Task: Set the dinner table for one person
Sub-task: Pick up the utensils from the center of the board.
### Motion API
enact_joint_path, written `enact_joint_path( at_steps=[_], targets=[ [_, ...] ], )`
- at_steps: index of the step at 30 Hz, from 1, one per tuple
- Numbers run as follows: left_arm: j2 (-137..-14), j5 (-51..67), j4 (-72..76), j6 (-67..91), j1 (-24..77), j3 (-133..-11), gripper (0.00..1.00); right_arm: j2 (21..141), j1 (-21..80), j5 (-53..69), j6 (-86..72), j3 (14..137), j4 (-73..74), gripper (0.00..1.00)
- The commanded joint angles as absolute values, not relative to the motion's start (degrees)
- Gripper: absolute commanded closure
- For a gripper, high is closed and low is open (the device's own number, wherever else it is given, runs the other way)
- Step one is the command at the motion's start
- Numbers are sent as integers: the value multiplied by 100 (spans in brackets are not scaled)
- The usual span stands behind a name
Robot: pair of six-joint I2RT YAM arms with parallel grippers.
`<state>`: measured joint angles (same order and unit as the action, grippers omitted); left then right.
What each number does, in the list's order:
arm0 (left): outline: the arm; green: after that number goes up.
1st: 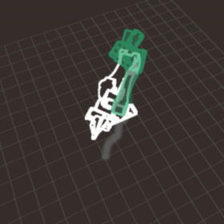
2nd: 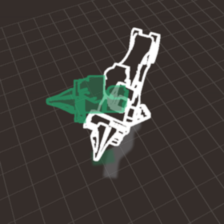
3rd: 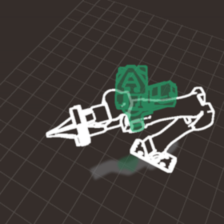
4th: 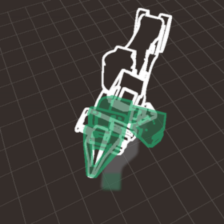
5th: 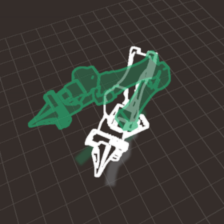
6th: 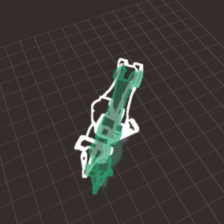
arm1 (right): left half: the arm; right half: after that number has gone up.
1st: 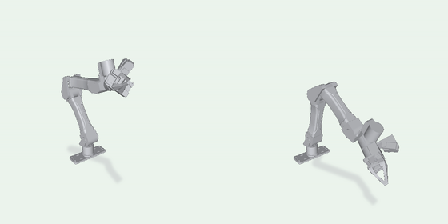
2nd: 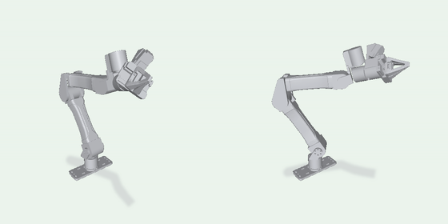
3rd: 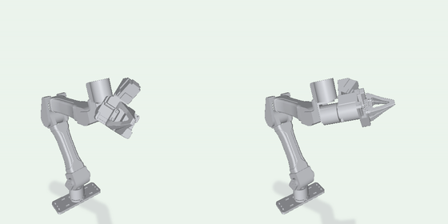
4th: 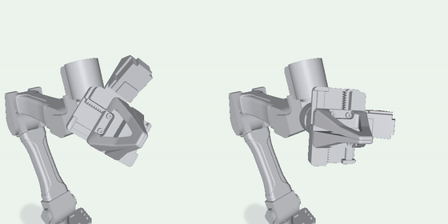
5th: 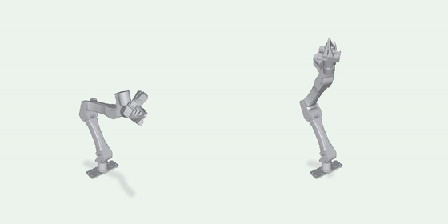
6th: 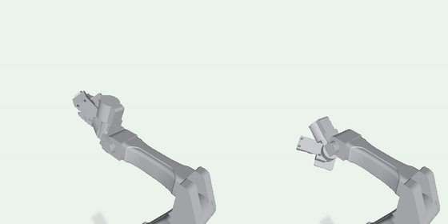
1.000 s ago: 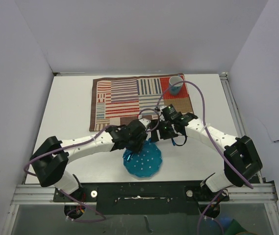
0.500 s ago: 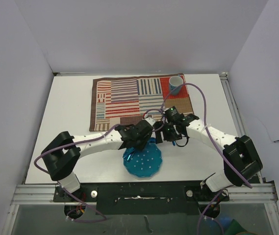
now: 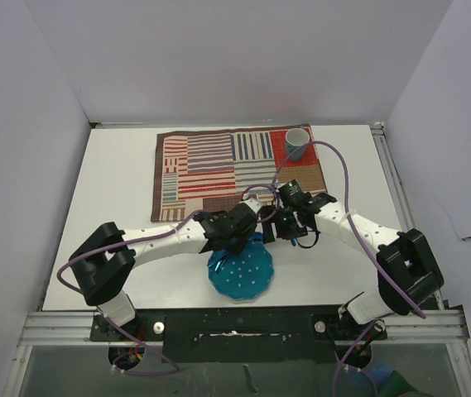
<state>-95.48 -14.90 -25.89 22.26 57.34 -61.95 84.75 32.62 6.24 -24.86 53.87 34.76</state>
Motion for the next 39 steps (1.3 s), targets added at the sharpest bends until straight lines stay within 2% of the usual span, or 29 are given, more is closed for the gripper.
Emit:
enact_joint_path(
  at_steps=[1,9,19,21,25,26,32,39],
  targets=[
    [-9508,-1829,-3210,2445,5669,-5897,66,8055,3318,1036,-2364,5433,3122,26],
    [-9662,-1999,-3317,2579,5669,-5739,62,8060,3315,1070,-2373,5415,3118,26],
    [-9528,-1582,-2999,2504,5686,-5689,62,8129,3315,1072,-2360,5432,3120,26],
    [-9623,-1578,-2895,2540,5682,-5665,68,8128,3321,1071,-2358,5432,3123,26],
    [-9886,-1453,-2798,2653,5695,-5693,98,8115,3309,1068,-2347,5423,3149,26],
    [-9934,-1442,-2783,2693,5703,-5709,100,8103,3314,1057,-2339,5423,3161,26],
    [-9894,-1564,-2807,2843,5795,-5790,100,8088,3313,1014,-2329,5431,3190,26],
    [-9396,-2250,-3508,2988,5811,-6380,100,8170,3310,1022,-2325,5414,3150,27]
  ],
)
